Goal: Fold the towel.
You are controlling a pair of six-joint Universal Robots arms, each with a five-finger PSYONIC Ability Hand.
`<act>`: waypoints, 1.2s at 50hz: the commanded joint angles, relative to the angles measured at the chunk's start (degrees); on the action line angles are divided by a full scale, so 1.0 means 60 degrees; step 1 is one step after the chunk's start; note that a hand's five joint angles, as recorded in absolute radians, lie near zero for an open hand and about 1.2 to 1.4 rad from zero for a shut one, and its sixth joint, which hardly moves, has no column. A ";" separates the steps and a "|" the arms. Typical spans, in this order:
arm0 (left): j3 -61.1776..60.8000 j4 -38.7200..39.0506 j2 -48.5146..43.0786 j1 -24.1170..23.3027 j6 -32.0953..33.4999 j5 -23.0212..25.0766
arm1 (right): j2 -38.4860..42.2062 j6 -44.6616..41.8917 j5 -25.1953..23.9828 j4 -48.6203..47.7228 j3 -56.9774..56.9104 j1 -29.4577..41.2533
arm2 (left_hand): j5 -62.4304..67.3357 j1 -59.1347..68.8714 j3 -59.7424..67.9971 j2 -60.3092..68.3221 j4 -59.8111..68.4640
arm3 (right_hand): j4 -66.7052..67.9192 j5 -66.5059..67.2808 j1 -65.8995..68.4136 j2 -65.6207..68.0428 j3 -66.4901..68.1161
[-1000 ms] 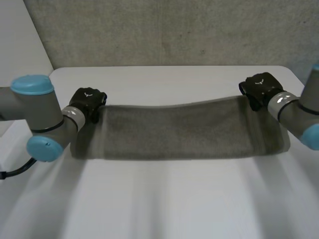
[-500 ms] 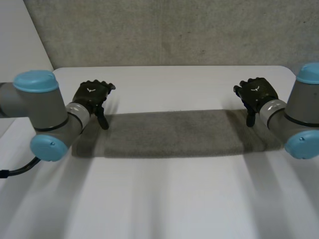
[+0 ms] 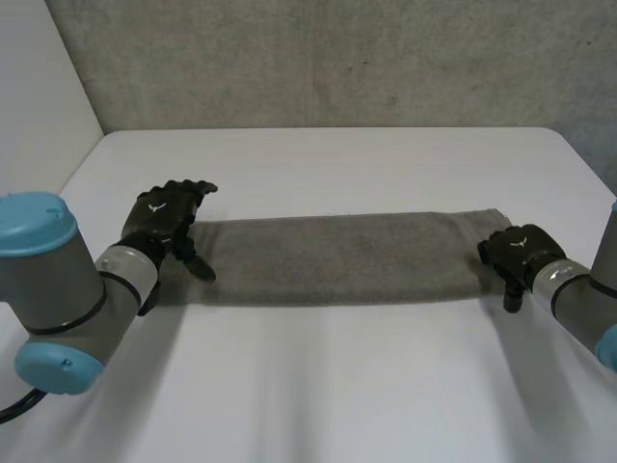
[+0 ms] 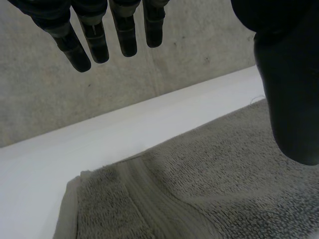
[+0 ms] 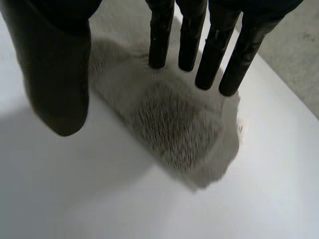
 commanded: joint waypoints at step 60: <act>-0.0339 0.0340 -0.0020 -0.0370 0.0072 -0.0158 | -0.0624 -0.0746 0.0830 -0.1059 -0.0609 0.4713 | -0.2036 -0.0767 -0.0614 -0.0754 -0.0803 | -0.3194 -0.3298 -0.3186 -0.3253 -0.3194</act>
